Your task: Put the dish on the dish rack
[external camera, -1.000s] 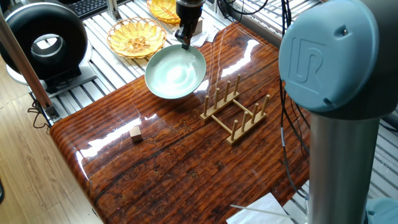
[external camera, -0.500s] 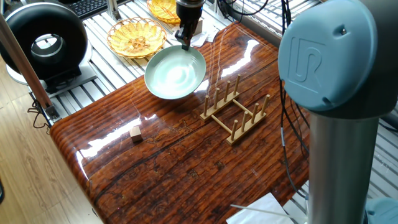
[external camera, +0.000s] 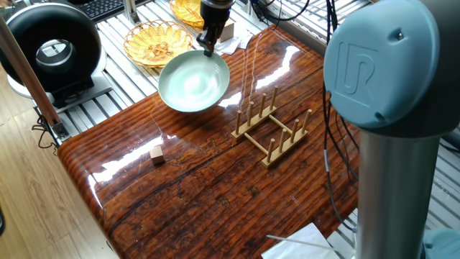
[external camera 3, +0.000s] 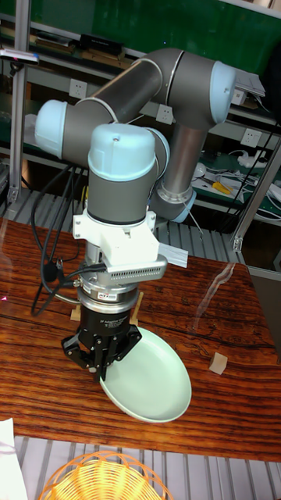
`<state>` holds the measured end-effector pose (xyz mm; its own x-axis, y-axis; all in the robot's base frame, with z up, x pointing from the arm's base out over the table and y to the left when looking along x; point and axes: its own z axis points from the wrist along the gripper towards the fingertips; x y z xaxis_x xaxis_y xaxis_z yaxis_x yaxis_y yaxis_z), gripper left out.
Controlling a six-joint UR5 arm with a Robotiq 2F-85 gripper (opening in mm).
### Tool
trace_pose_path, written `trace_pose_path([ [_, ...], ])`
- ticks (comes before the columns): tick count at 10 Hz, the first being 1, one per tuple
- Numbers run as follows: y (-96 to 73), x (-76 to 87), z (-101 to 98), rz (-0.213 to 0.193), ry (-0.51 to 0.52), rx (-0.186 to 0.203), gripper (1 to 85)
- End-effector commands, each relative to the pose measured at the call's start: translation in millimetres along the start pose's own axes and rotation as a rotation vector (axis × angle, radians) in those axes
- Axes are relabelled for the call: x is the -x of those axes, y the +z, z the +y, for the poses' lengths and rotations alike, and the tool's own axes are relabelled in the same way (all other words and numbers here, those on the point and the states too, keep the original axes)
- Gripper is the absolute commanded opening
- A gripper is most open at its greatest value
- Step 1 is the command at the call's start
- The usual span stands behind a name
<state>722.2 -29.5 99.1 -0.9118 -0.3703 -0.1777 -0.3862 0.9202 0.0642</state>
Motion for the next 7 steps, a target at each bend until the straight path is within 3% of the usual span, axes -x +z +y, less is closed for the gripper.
trace_pose_path([
  [1,-1.9,14.4,3.8,-0.057,0.008,0.019,1.0],
  [3,-2.2,19.7,1.1,-0.077,0.006,0.009,1.0],
  [7,-1.9,15.4,0.0,-0.060,0.003,0.004,1.0],
])
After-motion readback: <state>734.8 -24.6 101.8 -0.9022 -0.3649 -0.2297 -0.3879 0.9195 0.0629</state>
